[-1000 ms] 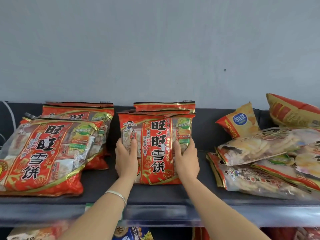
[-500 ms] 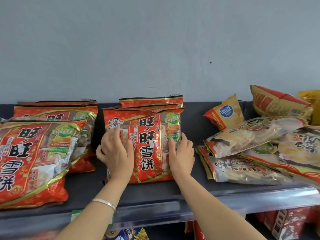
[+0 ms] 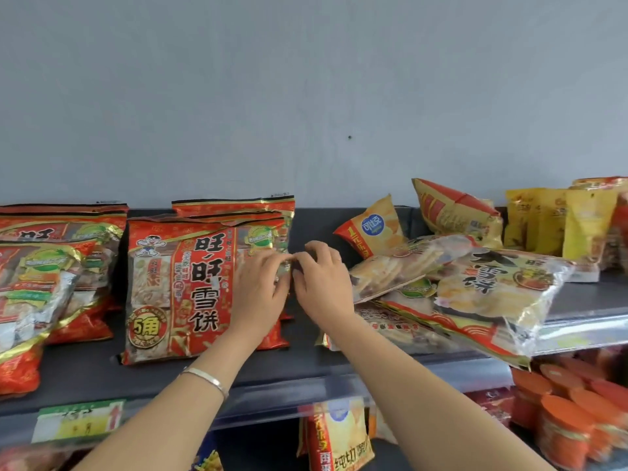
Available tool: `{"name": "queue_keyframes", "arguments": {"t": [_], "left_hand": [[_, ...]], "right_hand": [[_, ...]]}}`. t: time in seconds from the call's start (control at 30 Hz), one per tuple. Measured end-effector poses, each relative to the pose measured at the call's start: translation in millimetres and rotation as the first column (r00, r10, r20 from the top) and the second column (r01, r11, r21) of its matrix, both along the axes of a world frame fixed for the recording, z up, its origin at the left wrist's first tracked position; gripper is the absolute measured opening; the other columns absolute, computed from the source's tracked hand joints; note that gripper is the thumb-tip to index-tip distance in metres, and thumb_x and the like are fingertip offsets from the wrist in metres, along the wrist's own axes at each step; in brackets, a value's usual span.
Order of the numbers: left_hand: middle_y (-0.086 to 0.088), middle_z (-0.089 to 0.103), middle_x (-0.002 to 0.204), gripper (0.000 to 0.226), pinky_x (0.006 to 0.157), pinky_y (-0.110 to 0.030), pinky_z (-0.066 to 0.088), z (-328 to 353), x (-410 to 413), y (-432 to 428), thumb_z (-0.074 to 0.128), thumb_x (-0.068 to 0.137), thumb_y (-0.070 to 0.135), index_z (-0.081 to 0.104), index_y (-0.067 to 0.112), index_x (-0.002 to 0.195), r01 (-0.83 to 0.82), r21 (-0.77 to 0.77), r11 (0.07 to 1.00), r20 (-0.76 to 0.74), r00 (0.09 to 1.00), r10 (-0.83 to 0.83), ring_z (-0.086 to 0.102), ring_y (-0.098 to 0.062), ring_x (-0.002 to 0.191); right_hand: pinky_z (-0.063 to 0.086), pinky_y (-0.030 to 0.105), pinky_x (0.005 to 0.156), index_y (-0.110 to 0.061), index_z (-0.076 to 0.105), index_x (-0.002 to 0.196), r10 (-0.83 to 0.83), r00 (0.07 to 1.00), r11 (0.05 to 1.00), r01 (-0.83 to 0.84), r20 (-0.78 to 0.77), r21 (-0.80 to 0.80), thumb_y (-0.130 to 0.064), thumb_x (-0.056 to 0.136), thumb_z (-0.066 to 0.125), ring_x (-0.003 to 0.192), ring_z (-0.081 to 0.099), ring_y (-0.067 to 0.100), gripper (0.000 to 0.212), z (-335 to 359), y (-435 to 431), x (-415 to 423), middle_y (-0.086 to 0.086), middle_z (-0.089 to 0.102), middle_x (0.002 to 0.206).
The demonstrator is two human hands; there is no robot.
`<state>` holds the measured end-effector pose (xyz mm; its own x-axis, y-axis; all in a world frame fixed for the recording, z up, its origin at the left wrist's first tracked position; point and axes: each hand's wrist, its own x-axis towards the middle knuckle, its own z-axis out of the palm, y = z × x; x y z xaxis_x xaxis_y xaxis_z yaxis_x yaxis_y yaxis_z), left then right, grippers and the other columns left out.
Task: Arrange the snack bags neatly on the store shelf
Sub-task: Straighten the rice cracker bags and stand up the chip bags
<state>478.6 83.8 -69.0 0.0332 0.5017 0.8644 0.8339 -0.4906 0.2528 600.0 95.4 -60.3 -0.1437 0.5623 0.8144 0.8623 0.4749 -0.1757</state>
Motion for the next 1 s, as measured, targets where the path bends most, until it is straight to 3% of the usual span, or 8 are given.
{"name": "queue_keyframes", "arguments": {"t": [0.13, 0.27, 0.4, 0.57, 0.7, 0.8, 0.93, 1.0], "left_hand": [[-0.007, 0.060, 0.116, 0.027, 0.095, -0.024, 0.034, 17, 65, -2, 0.057, 0.090, 0.012, 0.059, 0.011, 0.117, 0.127, -0.072, 0.989, 0.084, 0.989, -0.121, 0.054, -0.023, 0.109], [-0.002, 0.053, 0.130, 0.038, 0.097, -0.044, 0.042, 24, 124, -2, 0.056, 0.091, 0.025, 0.051, 0.020, 0.128, 0.165, -0.221, 0.961, 0.056, 0.986, -0.156, 0.050, -0.020, 0.119], [0.003, 0.046, 0.138, 0.050, 0.097, -0.041, 0.040, 30, 165, 1, 0.053, 0.090, 0.035, 0.039, 0.030, 0.138, 0.100, -0.382, 0.919, -0.077, 0.987, -0.139, 0.047, -0.019, 0.124], [0.006, 0.043, 0.142, 0.053, 0.098, -0.043, 0.041, 22, 175, 14, 0.043, 0.092, 0.049, 0.032, 0.035, 0.142, -0.008, -0.510, 0.860, -0.189, 0.977, -0.103, 0.047, -0.019, 0.125], [0.005, 0.060, 0.113, 0.032, 0.092, -0.042, 0.040, 31, 169, 33, 0.030, 0.097, 0.047, 0.058, 0.037, 0.107, 0.088, -0.516, 0.852, 0.034, 0.996, -0.082, 0.054, -0.020, 0.112], [0.010, 0.059, 0.117, 0.030, 0.101, -0.047, 0.037, 40, 161, 54, 0.037, 0.097, 0.043, 0.057, 0.032, 0.116, 0.171, -0.527, 0.832, 0.159, 0.982, -0.102, 0.053, -0.017, 0.113], [0.006, 0.057, 0.115, 0.030, 0.100, -0.049, 0.039, 53, 145, 84, 0.049, 0.094, 0.036, 0.055, 0.029, 0.122, 0.185, -0.533, 0.826, 0.196, 0.976, -0.092, 0.053, -0.020, 0.113], [-0.001, 0.055, 0.122, 0.032, 0.101, -0.047, 0.040, 57, 137, 101, 0.052, 0.093, 0.031, 0.052, 0.026, 0.125, 0.193, -0.523, 0.830, 0.244, 0.967, -0.071, 0.052, -0.021, 0.115]], "right_hand": [[0.043, 0.046, 0.090, -0.010, 0.068, 0.110, -0.086, 0.971, 0.996, 0.088, 0.223, -0.001, -0.021, 0.091, 0.055, 0.120, 0.049, 0.034, 0.025, 36, -15, 69, 0.011, 0.057, 0.126], [0.035, 0.044, 0.099, -0.018, 0.059, 0.122, -0.200, 0.912, 0.965, 0.247, 0.357, -0.089, -0.024, 0.095, 0.046, 0.126, 0.042, 0.032, 0.031, 63, -21, 129, 0.010, 0.051, 0.132], [0.032, 0.051, 0.103, -0.023, 0.056, 0.126, -0.236, 0.880, 0.892, 0.365, 0.413, -0.268, -0.029, 0.095, 0.043, 0.129, 0.041, 0.034, 0.033, 78, -19, 169, 0.008, 0.048, 0.136], [0.038, 0.043, 0.088, -0.018, 0.059, 0.109, -0.174, 0.870, 0.856, 0.365, 0.461, -0.366, -0.029, 0.095, 0.044, 0.102, 0.056, 0.028, 0.023, 81, -11, 197, 0.004, 0.062, 0.109], [0.036, 0.032, 0.063, -0.016, 0.056, 0.096, -0.161, 0.857, 0.866, 0.361, 0.490, -0.346, -0.023, 0.095, 0.044, 0.080, 0.053, 0.024, 0.014, 94, -2, 198, 0.003, 0.061, 0.095], [0.034, 0.028, 0.056, -0.015, 0.057, 0.095, -0.105, 0.851, 0.842, 0.351, 0.515, -0.409, -0.025, 0.094, 0.044, 0.078, 0.056, 0.024, 0.016, 106, 11, 193, 0.003, 0.059, 0.093], [0.042, 0.033, 0.074, -0.015, 0.057, 0.125, -0.018, 0.823, 0.807, 0.347, 0.567, -0.478, -0.027, 0.095, 0.046, 0.109, 0.060, 0.026, 0.034, 123, 39, 181, 0.005, 0.061, 0.122], [0.047, 0.035, 0.081, -0.013, 0.054, 0.129, -0.010, 0.804, 0.810, 0.355, 0.595, -0.467, -0.024, 0.096, 0.047, 0.113, 0.058, 0.027, 0.036, 131, 59, 172, 0.009, 0.059, 0.126]]}}
